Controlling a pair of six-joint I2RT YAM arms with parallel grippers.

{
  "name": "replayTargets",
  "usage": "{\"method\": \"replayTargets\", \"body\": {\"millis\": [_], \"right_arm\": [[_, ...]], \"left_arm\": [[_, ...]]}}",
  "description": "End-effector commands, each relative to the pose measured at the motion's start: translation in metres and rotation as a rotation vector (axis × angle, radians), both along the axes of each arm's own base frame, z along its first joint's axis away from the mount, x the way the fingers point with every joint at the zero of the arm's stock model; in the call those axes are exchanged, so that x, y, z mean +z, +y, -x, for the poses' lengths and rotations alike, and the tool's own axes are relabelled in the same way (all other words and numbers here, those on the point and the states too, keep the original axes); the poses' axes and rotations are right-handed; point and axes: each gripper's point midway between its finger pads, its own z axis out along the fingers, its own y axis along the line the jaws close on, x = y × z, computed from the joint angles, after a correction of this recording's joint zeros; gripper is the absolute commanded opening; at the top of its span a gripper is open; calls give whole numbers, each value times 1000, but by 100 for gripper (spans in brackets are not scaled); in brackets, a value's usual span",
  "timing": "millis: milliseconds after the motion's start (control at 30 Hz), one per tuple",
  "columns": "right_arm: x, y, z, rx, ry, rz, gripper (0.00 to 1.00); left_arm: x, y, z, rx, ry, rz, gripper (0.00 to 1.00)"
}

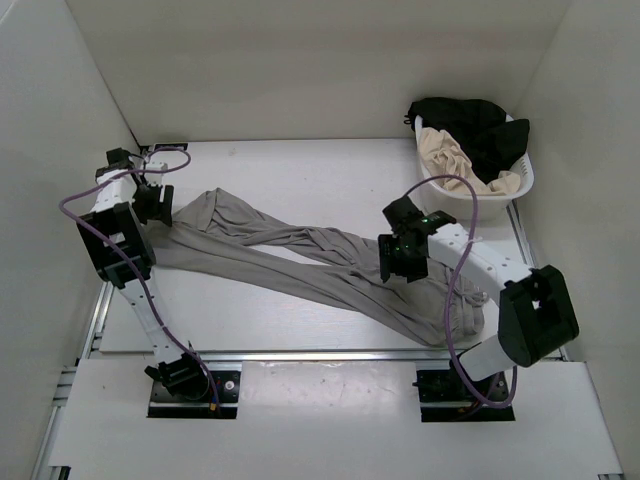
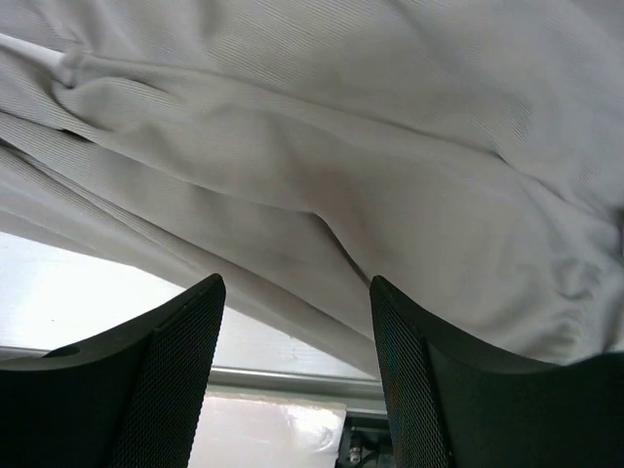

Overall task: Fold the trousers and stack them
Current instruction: Flatten the trousers out

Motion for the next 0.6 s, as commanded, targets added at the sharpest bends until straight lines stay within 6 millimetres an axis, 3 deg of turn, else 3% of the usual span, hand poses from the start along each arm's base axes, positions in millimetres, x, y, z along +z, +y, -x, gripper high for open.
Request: {"method": "replayTargets", "body": {"millis": [0,100,233,300,333,433,467,567], "right_arm": [[2,14,-13,97,-39,10,66],[-1,23,-16,117,-46,6,66],[0,55,-16,264,-51,-8,67],[3,64,-18,353,-60,9,68],[7,75,-22,396,-70,11,68],[7,91,-20,515,-60,20,67],[11,99,-21,541,-67,11,62],[4,104,-20,606,-37,41,53]], "left_arm": [[8,-3,-19,22,-66,49,84],[-6,0,-22,52,-44,57,84],[-24,4,-30,74,-28,61,82],[-32,2,-26,75,-6,69,68],[-42,-2,-17,76,24,80,43],[-35,-5,-6,54,29,74,14],[-37,-8,1,54,44,80,14],[-18,-6,6,50,17,44,14]]}}
